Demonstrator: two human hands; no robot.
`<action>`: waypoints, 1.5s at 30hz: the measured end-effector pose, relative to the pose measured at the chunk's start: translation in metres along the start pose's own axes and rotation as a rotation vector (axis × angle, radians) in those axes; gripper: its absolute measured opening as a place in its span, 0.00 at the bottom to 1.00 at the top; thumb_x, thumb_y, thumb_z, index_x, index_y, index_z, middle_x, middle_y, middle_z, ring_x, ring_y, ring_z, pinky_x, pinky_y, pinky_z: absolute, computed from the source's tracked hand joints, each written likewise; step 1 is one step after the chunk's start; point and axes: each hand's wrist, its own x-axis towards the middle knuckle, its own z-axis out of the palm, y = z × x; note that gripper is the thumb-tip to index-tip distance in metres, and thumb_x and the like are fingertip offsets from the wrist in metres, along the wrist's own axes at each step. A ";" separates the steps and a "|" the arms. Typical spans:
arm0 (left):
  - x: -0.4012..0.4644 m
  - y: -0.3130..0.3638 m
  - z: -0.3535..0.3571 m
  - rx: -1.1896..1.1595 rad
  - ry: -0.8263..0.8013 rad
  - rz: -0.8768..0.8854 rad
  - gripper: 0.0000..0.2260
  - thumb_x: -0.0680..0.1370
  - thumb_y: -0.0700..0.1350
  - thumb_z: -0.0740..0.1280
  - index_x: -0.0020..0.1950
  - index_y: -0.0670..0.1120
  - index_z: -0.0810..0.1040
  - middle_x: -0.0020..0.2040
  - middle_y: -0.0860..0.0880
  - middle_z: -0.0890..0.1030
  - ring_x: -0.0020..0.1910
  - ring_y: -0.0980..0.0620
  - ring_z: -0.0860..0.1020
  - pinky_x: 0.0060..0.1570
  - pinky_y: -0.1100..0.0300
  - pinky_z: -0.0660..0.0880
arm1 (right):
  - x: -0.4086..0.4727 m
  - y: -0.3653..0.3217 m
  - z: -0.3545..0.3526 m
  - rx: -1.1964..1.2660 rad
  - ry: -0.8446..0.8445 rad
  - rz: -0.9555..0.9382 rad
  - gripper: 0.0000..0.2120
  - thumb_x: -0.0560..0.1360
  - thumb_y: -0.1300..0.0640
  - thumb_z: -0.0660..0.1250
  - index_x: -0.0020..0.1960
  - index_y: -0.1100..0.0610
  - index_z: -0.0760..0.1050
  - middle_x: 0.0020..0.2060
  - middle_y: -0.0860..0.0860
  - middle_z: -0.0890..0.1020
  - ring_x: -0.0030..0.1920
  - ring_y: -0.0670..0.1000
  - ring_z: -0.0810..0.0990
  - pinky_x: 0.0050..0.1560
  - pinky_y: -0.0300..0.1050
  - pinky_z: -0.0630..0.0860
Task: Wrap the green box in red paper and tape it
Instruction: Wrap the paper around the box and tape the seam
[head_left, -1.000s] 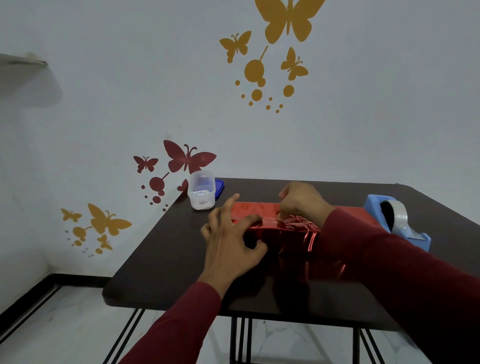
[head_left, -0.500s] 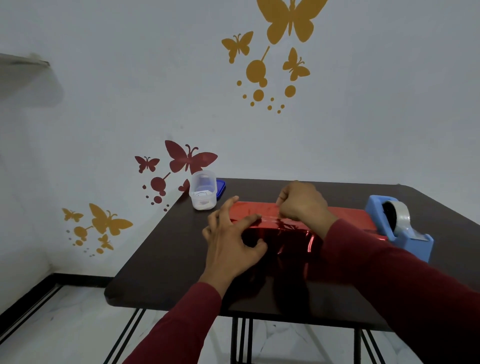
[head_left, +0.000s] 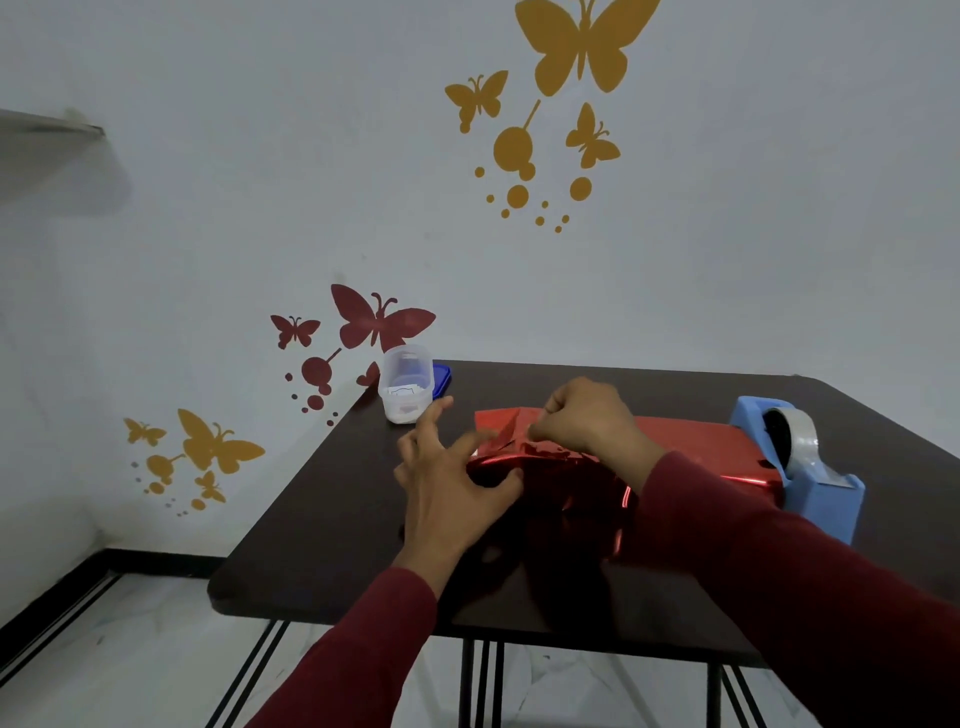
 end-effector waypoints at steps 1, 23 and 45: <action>0.000 0.001 -0.001 0.034 -0.009 0.034 0.25 0.68 0.63 0.74 0.65 0.68 0.75 0.81 0.55 0.53 0.77 0.47 0.56 0.71 0.40 0.62 | 0.000 0.000 0.003 0.008 -0.013 0.008 0.09 0.68 0.50 0.78 0.38 0.54 0.82 0.39 0.50 0.86 0.40 0.51 0.85 0.46 0.47 0.84; -0.003 0.004 0.006 0.292 -0.101 0.202 0.25 0.70 0.59 0.67 0.68 0.68 0.71 0.83 0.52 0.48 0.78 0.44 0.55 0.66 0.41 0.63 | -0.007 0.009 -0.007 0.017 -0.028 0.102 0.05 0.66 0.56 0.79 0.38 0.54 0.83 0.42 0.52 0.86 0.44 0.53 0.86 0.49 0.48 0.85; -0.034 0.021 -0.017 0.391 -0.048 0.323 0.21 0.70 0.65 0.66 0.59 0.59 0.78 0.73 0.54 0.69 0.77 0.47 0.61 0.66 0.41 0.60 | -0.082 0.077 0.022 0.001 0.186 -0.215 0.19 0.81 0.62 0.62 0.67 0.46 0.80 0.71 0.49 0.73 0.67 0.54 0.77 0.64 0.39 0.70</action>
